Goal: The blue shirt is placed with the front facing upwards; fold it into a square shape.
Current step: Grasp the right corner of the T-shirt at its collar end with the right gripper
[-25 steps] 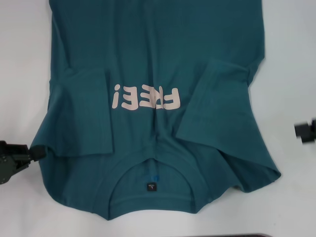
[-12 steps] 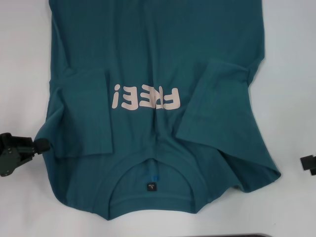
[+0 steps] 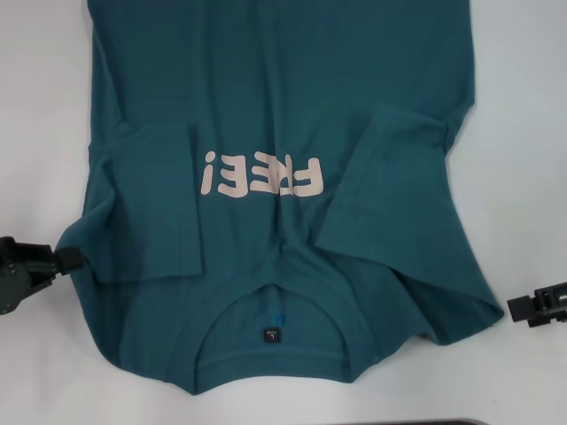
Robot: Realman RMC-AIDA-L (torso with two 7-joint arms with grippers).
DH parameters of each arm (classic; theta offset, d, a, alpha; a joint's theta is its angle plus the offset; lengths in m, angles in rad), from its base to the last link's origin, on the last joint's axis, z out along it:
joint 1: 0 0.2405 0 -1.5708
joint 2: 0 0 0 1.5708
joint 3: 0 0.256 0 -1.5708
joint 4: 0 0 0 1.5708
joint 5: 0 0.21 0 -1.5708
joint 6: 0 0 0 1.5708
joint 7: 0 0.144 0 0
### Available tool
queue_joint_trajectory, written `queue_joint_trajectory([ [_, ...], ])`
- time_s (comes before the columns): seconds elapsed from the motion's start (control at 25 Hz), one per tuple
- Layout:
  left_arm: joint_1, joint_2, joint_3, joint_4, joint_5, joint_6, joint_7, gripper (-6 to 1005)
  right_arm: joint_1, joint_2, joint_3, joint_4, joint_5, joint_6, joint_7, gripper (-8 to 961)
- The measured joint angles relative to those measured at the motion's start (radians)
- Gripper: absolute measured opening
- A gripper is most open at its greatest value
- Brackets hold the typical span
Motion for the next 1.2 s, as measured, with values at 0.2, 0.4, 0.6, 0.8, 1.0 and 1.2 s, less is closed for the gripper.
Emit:
queue_joint_trajectory([
  [0.2,-0.003,0.0,0.001,0.0,0.0,-0.002,0.0,1,0.0,0.011,-0.017,0.003,-0.001,0.017,0.005,788],
  [0.4,-0.005,-0.001,0.003,0.001,0.0,-0.003,0.0,1,0.003,0.016,-0.046,0.004,-0.001,0.05,0.023,775],
  [0.6,-0.004,-0.001,0.003,0.009,0.0,-0.01,0.0,1,0.007,0.024,-0.046,0.005,-0.001,0.059,0.033,762],
  [0.8,-0.003,0.001,0.007,0.012,0.0,-0.014,0.0,1,0.014,0.037,-0.051,0.005,-0.001,0.065,0.039,750],
  [1.0,-0.002,0.001,0.008,0.012,0.0,-0.014,0.0,1,0.017,0.041,-0.055,0.005,-0.001,0.065,0.046,737],
  [1.2,0.0,0.001,0.009,0.012,0.0,-0.014,0.0,0,0.015,0.037,-0.059,0.005,-0.001,0.073,0.059,724],
])
